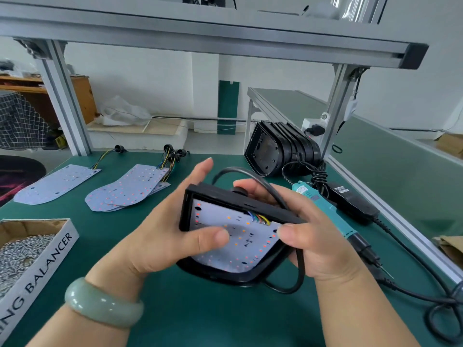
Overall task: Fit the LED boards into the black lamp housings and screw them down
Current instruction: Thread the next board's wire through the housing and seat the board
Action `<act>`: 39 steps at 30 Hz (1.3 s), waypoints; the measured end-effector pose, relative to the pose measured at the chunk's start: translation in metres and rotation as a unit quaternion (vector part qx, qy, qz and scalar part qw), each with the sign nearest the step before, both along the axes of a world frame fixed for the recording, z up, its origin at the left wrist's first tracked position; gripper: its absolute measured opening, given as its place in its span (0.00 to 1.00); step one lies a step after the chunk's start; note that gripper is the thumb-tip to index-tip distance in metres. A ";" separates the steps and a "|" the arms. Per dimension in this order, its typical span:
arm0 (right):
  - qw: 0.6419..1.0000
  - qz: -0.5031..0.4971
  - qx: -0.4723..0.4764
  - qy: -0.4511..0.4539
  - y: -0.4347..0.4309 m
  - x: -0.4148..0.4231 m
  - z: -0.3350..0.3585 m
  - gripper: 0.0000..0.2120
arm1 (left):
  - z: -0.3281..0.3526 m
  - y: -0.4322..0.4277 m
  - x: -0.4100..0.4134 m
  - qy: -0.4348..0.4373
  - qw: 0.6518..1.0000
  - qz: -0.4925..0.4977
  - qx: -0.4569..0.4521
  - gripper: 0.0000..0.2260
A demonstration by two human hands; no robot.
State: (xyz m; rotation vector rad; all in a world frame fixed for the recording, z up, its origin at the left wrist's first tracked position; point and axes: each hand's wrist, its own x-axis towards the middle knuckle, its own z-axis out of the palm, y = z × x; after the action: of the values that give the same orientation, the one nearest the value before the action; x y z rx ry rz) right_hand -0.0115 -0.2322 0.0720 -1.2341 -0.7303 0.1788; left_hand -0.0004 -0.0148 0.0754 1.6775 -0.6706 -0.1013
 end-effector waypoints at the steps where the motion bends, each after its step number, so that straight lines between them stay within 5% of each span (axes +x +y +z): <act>1: 1.000 0.018 0.008 0.012 0.000 0.000 0.000 0.29 | -0.001 -0.001 -0.002 0.023 0.998 -0.066 -0.013 0.53; 4: 0.997 0.050 0.031 0.041 -0.005 0.000 0.002 0.29 | -0.002 -0.006 -0.006 0.027 0.992 -0.123 0.005 0.50; 9: 0.997 -0.061 0.013 0.054 -0.008 0.006 0.000 0.23 | 0.002 -0.019 -0.004 -0.056 0.981 0.187 0.018 0.27; 13: 0.962 -0.240 -0.111 0.067 -0.011 0.014 -0.007 0.19 | -0.005 -0.017 0.005 0.005 0.952 0.303 0.029 0.13; 16: 0.944 -0.275 -0.144 0.108 -0.004 0.019 -0.018 0.08 | -0.014 -0.016 0.015 0.109 0.944 0.310 -0.018 0.04; 19: 0.910 -0.348 -0.155 0.164 0.007 0.027 -0.028 0.14 | -0.021 -0.019 0.018 0.264 0.932 0.216 -0.125 0.05; 23: 0.857 -0.408 -0.289 0.126 0.010 0.030 -0.035 0.24 | -0.040 -0.023 0.031 0.280 0.906 0.310 -0.074 0.10; 27: 0.801 -0.401 -0.437 0.085 0.014 0.031 -0.044 0.15 | -0.045 -0.024 0.038 0.240 0.913 0.329 0.016 0.15; 30: 0.772 -0.415 -0.472 0.089 0.011 0.034 -0.048 0.30 | -0.042 -0.021 0.037 0.240 0.922 0.304 0.012 0.23; 36: 0.783 -0.446 -0.424 0.088 0.004 0.036 -0.046 0.32 | -0.007 0.029 0.024 0.106 0.909 0.400 0.051 0.06; 39: 0.764 -0.482 -0.421 0.083 -0.005 0.033 -0.037 0.28 | 0.009 0.074 0.012 -0.029 0.863 0.463 0.202 0.05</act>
State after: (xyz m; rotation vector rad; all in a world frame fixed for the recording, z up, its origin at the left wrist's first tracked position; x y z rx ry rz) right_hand 0.0213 -0.2373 0.0354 -2.2770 0.2859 -0.2809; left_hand 0.0115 0.0593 0.0844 2.2527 0.1941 0.5325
